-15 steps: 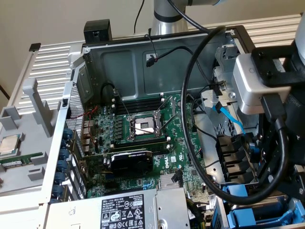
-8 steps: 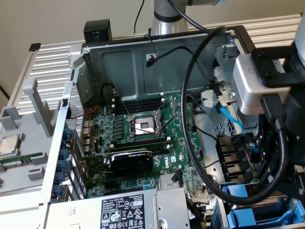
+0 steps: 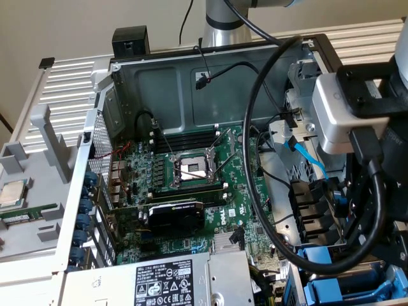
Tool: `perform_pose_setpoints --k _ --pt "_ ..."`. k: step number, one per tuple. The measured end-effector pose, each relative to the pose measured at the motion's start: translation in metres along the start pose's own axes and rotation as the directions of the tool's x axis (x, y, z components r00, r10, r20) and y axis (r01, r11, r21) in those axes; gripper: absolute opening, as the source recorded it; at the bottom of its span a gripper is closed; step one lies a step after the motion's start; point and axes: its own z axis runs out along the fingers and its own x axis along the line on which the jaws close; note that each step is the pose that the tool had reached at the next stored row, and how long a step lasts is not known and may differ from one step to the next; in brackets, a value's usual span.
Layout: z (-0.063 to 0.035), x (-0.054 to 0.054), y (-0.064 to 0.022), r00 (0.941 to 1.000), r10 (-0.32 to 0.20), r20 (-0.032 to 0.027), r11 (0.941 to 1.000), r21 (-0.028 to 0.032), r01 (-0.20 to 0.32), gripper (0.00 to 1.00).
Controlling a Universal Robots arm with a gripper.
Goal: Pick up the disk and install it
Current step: 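Insert the first disk wire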
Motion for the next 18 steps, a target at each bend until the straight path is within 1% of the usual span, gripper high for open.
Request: perform_pose_setpoints --k 18 --pt "0.0014 0.0001 0.0 1.0 0.0 0.0001 1.0 0.0 0.0 0.16"
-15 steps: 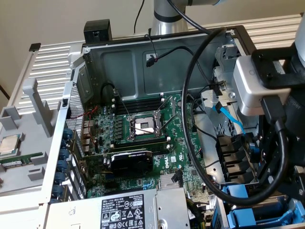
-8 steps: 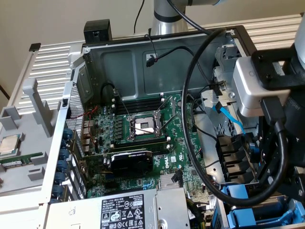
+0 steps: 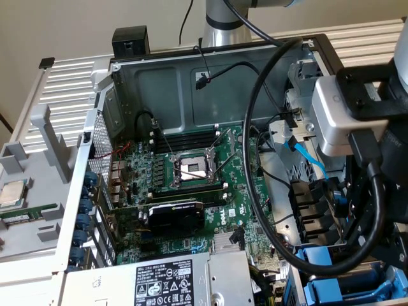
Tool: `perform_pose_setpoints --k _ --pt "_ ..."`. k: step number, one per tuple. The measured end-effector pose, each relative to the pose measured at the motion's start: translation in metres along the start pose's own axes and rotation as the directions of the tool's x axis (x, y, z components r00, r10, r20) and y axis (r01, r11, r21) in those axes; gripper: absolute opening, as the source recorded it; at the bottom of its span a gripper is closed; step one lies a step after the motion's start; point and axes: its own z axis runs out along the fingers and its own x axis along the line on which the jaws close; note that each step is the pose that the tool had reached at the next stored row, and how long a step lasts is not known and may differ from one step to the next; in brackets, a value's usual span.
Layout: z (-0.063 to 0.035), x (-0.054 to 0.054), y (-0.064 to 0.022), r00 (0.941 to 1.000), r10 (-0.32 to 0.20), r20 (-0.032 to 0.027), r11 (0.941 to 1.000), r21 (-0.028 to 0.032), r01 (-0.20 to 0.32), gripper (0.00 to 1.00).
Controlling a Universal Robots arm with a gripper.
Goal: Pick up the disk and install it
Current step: 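Insert the first disk wire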
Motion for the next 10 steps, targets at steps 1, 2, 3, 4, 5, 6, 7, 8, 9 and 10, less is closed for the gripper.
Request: perform_pose_setpoints --k 1,2,3,4,5,6,7,8,9,10 --pt "0.0 0.0 0.0 1.0 0.0 0.0001 1.0 0.0002 0.0 0.16" --pt "0.0002 0.0 -0.0001 1.0 0.0 0.0006 1.0 0.0003 0.0 0.18" --pt "0.0002 0.0 -0.0001 1.0 0.0 0.0004 1.0 0.0001 0.0 0.24" --pt "0.0001 0.0 -0.0001 1.0 0.0 0.0004 1.0 0.0001 0.0 0.24" --pt "0.0 0.0 -0.0001 1.0 0.0 0.0004 1.0 0.0 0.0 0.31" --pt "-0.0003 0.0 -0.0001 1.0 0.0 0.0001 1.0 0.0 0.0 0.31" --pt "-0.0003 0.0 0.0 1.0 0.0 0.0001 1.0 0.0001 0.0 0.36" --pt "-0.0003 0.0 0.0001 1.0 0.0 0.0001 1.0 0.0001 0.0 0.42" --pt "-0.0004 -0.0001 0.0001 1.0 0.0 -0.0001 1.0 0.0002 0.0 0.42" --pt "-0.0004 -0.0001 0.0001 1.0 0.0 -0.0001 1.0 0.0005 0.0 0.49"
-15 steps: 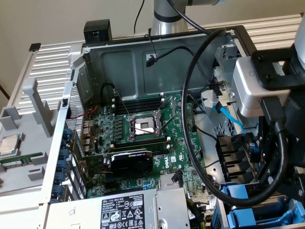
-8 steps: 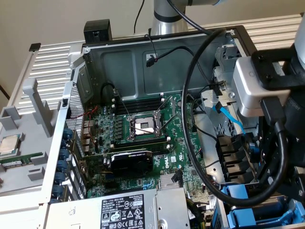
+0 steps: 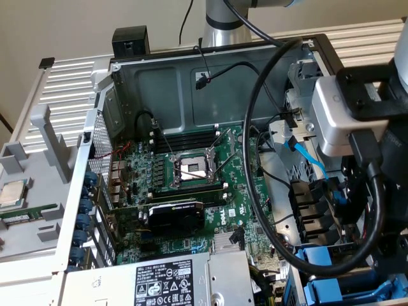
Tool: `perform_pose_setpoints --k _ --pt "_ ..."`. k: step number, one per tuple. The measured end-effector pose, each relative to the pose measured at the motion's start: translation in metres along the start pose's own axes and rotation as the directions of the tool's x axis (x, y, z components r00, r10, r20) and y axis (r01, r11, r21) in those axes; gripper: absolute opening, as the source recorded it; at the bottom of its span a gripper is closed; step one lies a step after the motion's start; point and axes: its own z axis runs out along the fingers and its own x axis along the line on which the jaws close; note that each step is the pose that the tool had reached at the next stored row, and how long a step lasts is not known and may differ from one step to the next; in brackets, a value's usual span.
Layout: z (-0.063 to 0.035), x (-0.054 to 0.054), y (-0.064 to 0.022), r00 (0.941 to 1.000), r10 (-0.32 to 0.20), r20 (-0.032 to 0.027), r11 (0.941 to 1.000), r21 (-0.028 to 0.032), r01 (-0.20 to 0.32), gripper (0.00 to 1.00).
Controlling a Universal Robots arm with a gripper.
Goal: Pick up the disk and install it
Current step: 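Insert the first disk wire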
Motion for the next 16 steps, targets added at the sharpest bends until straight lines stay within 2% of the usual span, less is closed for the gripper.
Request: perform_pose_setpoints --k 3,6,11,16 --pt "-0.0008 0.0 0.0008 1.0 0.0 -0.0012 1.0 0.0021 0.0 0.49" --pt "-0.0061 -0.001 0.0017 1.0 0.0 -0.0032 1.0 0.004 0.0 0.49" --pt "-0.0213 -0.002 0.0026 1.0 -0.001 -0.0038 1.0 0.0079 0.001 0.49" --pt "-0.0389 -0.003 0.0043 1.0 -0.001 -0.0047 1.0 0.0088 0.001 0.49"
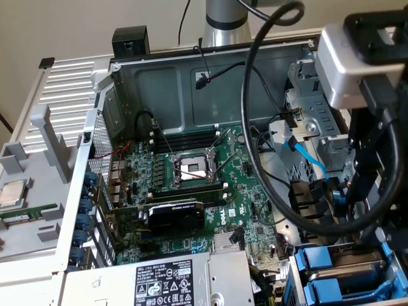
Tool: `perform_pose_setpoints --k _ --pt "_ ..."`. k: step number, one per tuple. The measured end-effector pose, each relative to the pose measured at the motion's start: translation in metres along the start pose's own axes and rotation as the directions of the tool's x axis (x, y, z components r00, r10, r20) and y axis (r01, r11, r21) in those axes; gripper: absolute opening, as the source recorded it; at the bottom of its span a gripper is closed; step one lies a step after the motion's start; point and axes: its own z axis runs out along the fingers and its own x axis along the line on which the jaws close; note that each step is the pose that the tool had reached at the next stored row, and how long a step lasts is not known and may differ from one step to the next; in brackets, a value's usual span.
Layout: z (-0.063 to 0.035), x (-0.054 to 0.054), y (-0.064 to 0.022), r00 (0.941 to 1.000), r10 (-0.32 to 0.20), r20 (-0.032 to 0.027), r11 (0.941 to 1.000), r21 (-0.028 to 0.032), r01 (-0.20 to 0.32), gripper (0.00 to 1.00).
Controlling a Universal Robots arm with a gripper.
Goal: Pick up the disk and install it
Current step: 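Insert the first disk wire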
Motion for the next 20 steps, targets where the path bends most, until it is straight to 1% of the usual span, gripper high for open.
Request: perform_pose_setpoints --k 5,13,15,20 --pt "-0.0189 -0.001 0.0028 1.0 0.0 -0.0013 1.0 0.0002 0.0 0.49" --pt "-0.0449 -0.004 0.0097 1.0 0.001 -0.0041 1.0 0.001 -0.001 0.49" --pt "-0.0462 -0.005 0.0112 1.0 0.001 -0.0043 1.0 0.0035 -0.001 0.49" --pt "-0.0463 -0.005 0.0113 1.0 0.001 -0.0046 1.0 0.0038 -0.001 0.49"
